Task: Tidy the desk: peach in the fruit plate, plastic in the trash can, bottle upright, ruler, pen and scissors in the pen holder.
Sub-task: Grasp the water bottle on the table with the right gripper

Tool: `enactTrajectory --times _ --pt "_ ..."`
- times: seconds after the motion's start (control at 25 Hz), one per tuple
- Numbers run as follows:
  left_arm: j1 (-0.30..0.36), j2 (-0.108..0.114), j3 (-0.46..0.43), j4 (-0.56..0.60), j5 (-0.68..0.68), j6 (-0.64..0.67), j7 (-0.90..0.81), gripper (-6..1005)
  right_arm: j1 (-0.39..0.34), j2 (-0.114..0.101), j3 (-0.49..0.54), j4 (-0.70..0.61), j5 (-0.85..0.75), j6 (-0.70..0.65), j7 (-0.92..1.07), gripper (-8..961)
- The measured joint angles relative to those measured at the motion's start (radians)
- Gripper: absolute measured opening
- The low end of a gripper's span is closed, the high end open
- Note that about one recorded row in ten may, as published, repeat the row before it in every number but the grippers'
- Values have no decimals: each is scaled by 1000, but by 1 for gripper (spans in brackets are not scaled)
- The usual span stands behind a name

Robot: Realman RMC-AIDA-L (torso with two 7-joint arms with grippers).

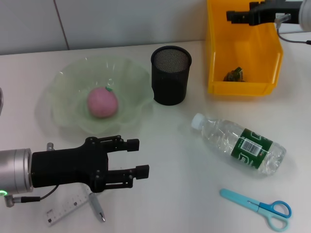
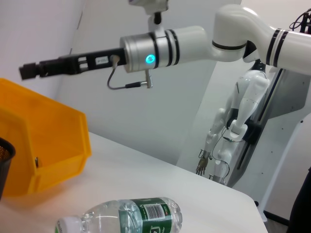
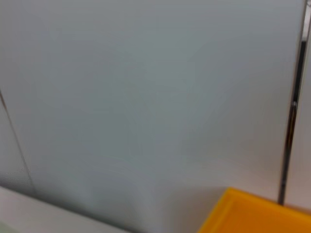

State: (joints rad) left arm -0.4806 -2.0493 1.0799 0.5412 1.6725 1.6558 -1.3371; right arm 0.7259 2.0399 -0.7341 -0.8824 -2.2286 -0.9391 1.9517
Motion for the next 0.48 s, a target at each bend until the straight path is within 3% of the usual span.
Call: enactTrajectory --times 0.2,0.28,0.4,0.48 --pt "-1 0 0 1 1 0 3 740 -86 -13 2 -121 171 -171 16 777" --pt "-2 1 0 1 1 0 8 740 -99 -16 3 -148 189 -212 34 777" --pt "-2 1 0 2 1 0 13 740 -133 -31 4 -255 197 -410 137 777" --pt "-3 0 0 2 1 0 15 740 -138 -35 4 -279 194 -461 161 778"
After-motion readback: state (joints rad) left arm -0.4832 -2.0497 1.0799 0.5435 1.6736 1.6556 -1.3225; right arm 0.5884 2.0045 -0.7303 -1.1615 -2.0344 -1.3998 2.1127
